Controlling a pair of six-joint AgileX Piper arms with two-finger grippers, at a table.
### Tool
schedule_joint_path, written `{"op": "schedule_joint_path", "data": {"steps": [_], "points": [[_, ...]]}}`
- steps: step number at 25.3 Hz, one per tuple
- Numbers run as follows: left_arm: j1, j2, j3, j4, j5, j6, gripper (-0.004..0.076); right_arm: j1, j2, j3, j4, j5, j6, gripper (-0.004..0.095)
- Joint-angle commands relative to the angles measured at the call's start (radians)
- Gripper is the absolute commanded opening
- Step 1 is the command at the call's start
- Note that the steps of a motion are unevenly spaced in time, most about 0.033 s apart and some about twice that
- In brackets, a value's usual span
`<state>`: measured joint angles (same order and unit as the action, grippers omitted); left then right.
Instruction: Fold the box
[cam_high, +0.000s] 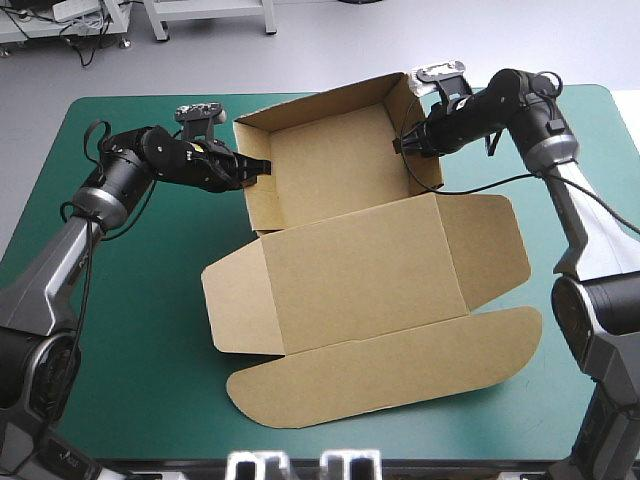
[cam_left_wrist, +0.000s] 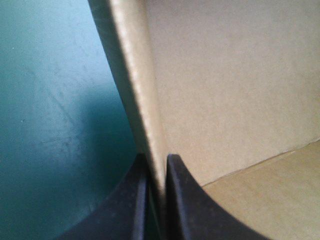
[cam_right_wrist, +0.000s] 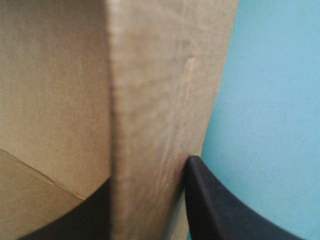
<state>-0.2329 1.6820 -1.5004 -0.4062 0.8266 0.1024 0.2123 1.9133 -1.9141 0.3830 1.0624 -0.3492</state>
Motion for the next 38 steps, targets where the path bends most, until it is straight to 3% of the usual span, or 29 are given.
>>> {"op": "schedule_joint_path", "data": {"steps": [1,5,10,16,22,31,35,38], "points": [[-0.012,-0.04,-0.034,-0.027,-0.01,0.057,-0.0009,0.011,-0.063,-0.035,-0.008,0.043,0.023,-0.0018],[-0.02,0.01,-0.104,0.023,0.122,0.06,-0.0009,0.011,-0.031,-0.035,-0.147,0.102,0.094,-0.0018],[-0.075,0.1,-0.233,0.145,0.272,0.058,-0.0009,0.011,0.025,-0.035,-0.168,0.187,0.116,-0.0018],[-0.133,0.205,-0.353,0.248,0.465,0.058,-0.0009,0.011,0.033,0.0,-0.19,0.187,0.123,-0.0018],[-0.155,0.245,-0.387,0.238,0.463,0.044,-0.0009,0.011,0.048,0.0,-0.242,0.187,0.142,-0.0018],[-0.155,0.296,-0.388,0.242,0.463,0.048,-0.0009,0.028,0.108,0.0,-0.212,0.189,0.167,-0.0018],[-0.167,0.335,-0.388,0.278,0.463,0.048,-0.0009,0.067,0.109,0.0,-0.314,0.187,0.172,-0.0018],[-0.168,0.338,-0.388,0.336,0.463,0.041,-0.0009,0.067,0.109,0.0,-0.314,0.187,0.177,-0.0018]]}}
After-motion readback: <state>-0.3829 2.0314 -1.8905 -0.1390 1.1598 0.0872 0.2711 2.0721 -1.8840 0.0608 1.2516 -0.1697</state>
